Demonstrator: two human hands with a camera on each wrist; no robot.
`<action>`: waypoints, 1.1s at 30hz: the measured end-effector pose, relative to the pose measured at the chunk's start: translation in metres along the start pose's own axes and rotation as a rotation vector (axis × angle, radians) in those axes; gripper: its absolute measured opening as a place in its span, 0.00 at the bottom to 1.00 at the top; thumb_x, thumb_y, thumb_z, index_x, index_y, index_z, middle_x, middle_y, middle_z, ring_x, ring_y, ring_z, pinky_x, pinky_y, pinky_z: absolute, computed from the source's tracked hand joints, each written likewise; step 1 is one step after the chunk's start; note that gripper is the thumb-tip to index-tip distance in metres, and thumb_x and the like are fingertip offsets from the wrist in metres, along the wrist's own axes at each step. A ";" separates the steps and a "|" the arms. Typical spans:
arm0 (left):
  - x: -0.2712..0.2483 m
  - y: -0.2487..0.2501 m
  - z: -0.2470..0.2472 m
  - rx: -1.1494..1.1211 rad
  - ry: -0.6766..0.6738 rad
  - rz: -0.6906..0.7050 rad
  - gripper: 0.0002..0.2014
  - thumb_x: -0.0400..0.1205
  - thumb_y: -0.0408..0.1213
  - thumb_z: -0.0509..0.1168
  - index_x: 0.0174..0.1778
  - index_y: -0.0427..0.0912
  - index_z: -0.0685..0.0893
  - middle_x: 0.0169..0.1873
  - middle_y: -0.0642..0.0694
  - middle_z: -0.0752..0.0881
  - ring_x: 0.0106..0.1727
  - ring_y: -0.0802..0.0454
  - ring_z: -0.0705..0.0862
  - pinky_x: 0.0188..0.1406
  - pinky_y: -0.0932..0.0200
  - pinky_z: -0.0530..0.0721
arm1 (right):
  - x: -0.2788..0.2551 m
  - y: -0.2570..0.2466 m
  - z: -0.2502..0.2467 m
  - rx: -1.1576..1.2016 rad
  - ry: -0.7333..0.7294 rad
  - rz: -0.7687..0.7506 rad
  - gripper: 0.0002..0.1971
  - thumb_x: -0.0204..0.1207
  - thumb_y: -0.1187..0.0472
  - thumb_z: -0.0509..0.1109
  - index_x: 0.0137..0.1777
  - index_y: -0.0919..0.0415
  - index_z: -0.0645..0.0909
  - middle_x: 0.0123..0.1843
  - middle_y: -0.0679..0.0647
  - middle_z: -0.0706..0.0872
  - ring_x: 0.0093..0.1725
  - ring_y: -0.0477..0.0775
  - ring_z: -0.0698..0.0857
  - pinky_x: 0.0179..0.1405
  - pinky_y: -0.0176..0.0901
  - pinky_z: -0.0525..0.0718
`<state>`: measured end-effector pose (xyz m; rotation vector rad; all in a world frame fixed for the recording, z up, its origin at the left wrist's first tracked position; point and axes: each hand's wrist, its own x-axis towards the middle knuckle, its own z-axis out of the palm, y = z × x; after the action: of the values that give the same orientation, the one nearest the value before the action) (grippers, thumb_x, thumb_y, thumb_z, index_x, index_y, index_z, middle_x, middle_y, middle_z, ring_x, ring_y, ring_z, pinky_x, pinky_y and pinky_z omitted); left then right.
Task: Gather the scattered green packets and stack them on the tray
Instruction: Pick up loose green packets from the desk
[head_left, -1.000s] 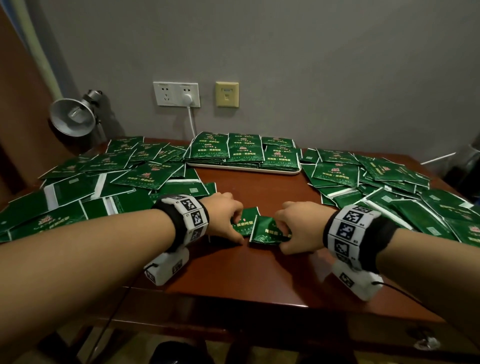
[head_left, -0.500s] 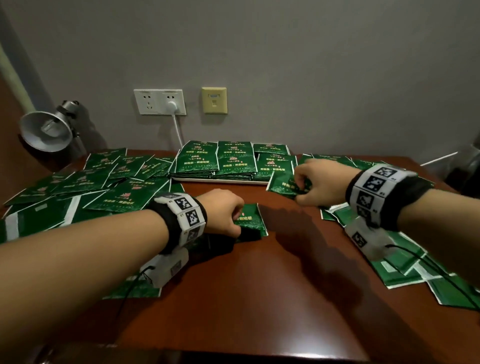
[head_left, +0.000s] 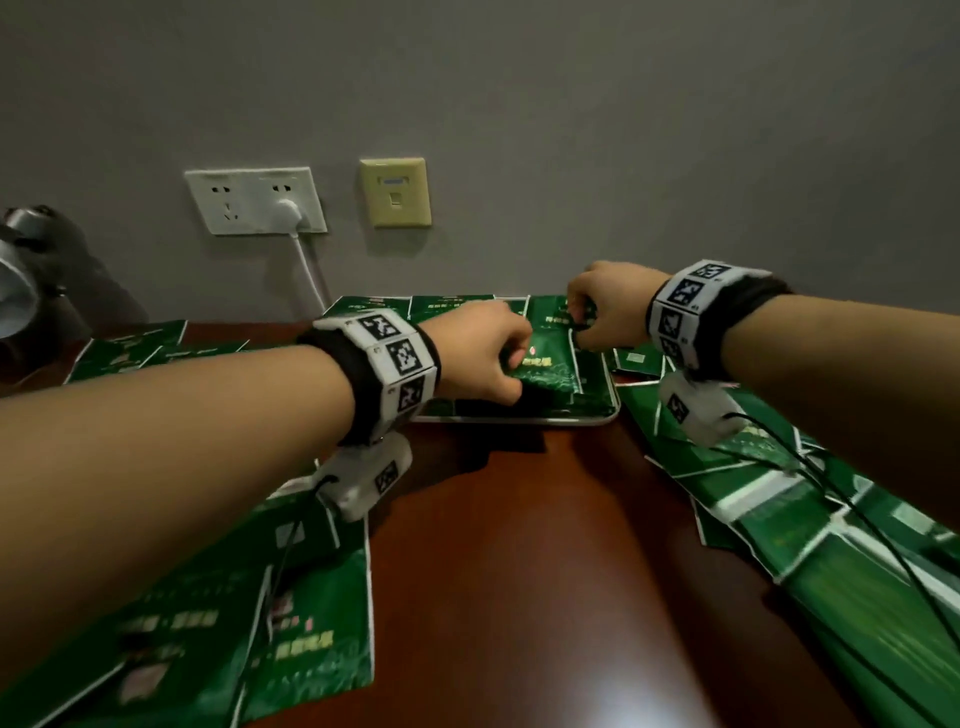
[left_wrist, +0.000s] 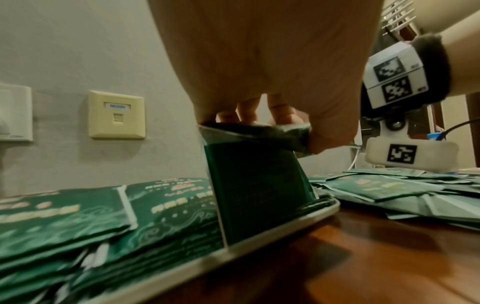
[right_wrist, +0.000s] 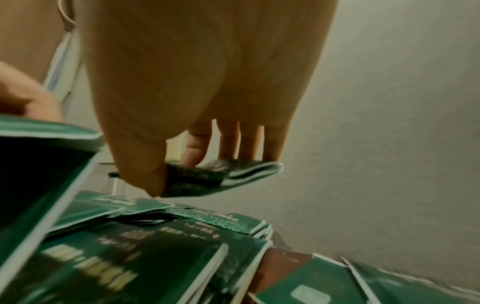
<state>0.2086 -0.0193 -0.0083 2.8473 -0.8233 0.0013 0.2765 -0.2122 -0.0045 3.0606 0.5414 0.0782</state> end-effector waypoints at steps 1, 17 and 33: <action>0.012 -0.002 0.001 0.014 0.002 0.001 0.10 0.69 0.38 0.73 0.39 0.43 0.78 0.44 0.42 0.79 0.46 0.44 0.79 0.48 0.47 0.81 | 0.011 0.000 0.003 -0.011 -0.029 -0.005 0.13 0.67 0.56 0.75 0.52 0.53 0.82 0.52 0.53 0.82 0.44 0.57 0.81 0.41 0.46 0.82; 0.061 0.015 0.043 0.227 -0.097 0.012 0.18 0.73 0.48 0.75 0.54 0.48 0.78 0.64 0.46 0.76 0.66 0.44 0.74 0.64 0.46 0.78 | -0.038 0.036 0.021 -0.052 -0.059 0.075 0.16 0.76 0.59 0.67 0.63 0.47 0.78 0.61 0.51 0.84 0.58 0.58 0.83 0.52 0.48 0.83; -0.033 0.155 0.041 0.255 -0.119 0.096 0.21 0.80 0.44 0.66 0.69 0.45 0.75 0.63 0.41 0.78 0.66 0.42 0.75 0.63 0.49 0.77 | -0.286 0.030 0.012 -0.199 -0.309 0.268 0.29 0.68 0.31 0.69 0.52 0.58 0.84 0.45 0.54 0.88 0.45 0.59 0.87 0.37 0.43 0.82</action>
<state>0.0966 -0.1370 -0.0238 3.0664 -1.0531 -0.0550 0.0193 -0.3389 -0.0276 2.8496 0.0986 -0.3089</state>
